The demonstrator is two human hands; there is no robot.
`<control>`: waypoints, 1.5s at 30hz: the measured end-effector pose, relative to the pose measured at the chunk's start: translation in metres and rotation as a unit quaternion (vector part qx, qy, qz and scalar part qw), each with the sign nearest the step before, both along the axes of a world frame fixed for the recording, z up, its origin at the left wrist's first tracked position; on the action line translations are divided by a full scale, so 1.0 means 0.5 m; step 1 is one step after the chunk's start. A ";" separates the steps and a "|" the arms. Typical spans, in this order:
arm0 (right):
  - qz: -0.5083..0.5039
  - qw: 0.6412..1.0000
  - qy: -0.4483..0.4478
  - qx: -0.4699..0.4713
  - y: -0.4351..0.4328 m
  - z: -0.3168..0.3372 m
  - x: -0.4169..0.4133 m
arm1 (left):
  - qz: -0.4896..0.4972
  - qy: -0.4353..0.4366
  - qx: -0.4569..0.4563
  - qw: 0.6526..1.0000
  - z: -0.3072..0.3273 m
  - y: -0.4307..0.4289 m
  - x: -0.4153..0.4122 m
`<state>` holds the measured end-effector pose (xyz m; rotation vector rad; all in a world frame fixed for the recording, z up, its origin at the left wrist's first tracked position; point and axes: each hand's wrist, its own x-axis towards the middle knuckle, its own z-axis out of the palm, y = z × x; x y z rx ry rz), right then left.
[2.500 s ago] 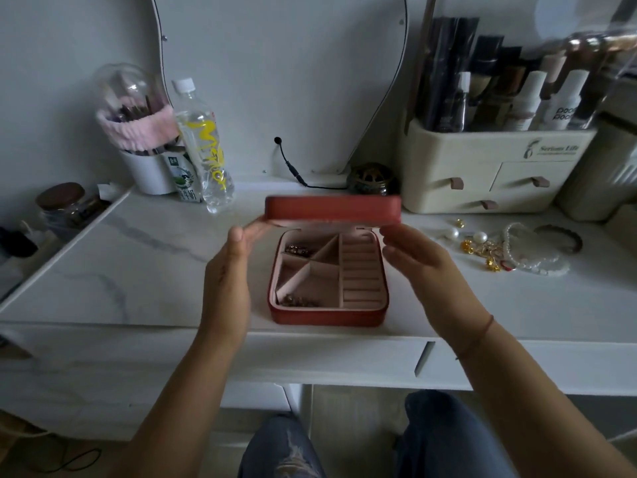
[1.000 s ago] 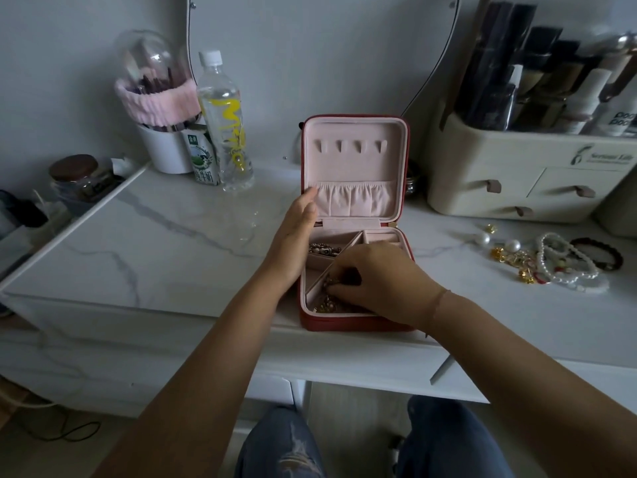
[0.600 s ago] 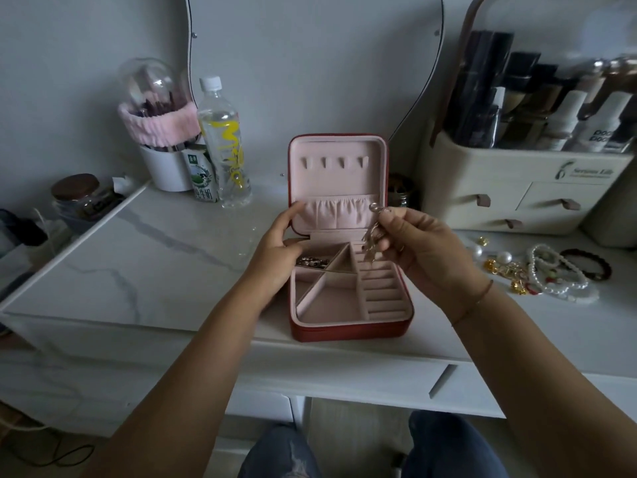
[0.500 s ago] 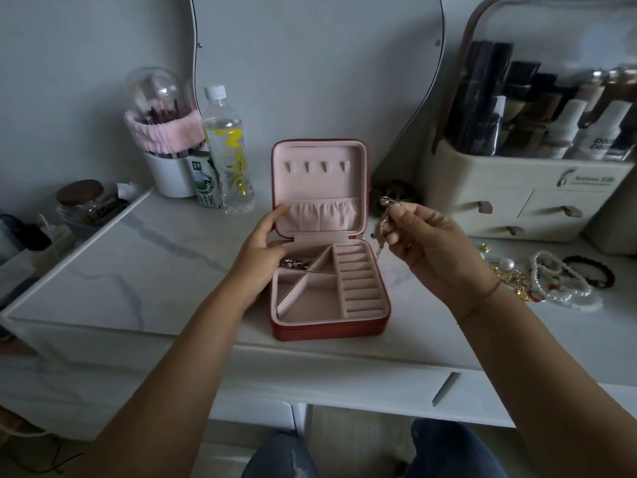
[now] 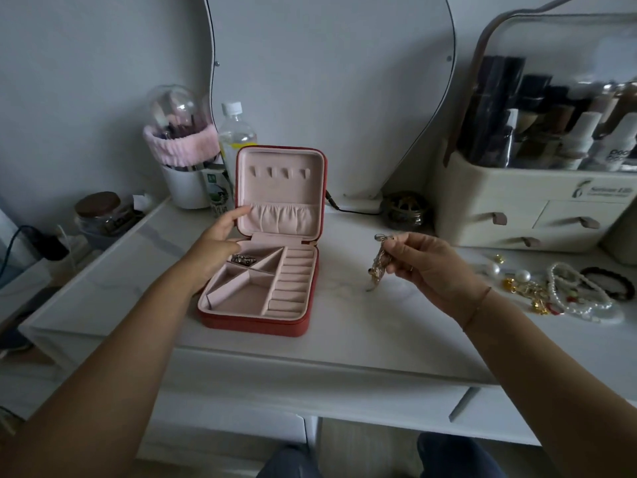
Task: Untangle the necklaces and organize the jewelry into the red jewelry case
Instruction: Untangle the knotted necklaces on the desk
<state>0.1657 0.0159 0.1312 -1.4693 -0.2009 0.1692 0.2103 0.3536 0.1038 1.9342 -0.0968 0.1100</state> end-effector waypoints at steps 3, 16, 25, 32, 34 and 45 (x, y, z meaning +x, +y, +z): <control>0.000 0.999 -0.001 -0.036 -0.022 -0.003 0.006 | 0.007 -0.005 -0.005 1.000 0.000 -0.003 0.001; 0.008 0.994 0.018 -0.108 -0.093 -0.022 0.020 | 0.180 -0.092 0.085 0.976 0.074 -0.057 -0.045; 0.056 0.996 -0.007 -0.062 -0.107 -0.004 0.057 | -0.107 0.006 -0.067 0.992 0.061 -0.420 -0.074; 0.052 0.999 0.001 0.009 -0.115 -0.023 0.069 | -0.146 0.053 -0.085 0.984 0.004 -0.453 -0.061; 0.049 0.999 0.007 0.010 -0.112 -0.024 0.069 | -0.142 0.046 -0.080 0.986 0.000 -0.453 -0.060; -0.012 0.999 0.006 0.048 -0.132 -0.010 0.060 | -0.105 0.038 -0.222 0.969 0.003 -0.439 -0.057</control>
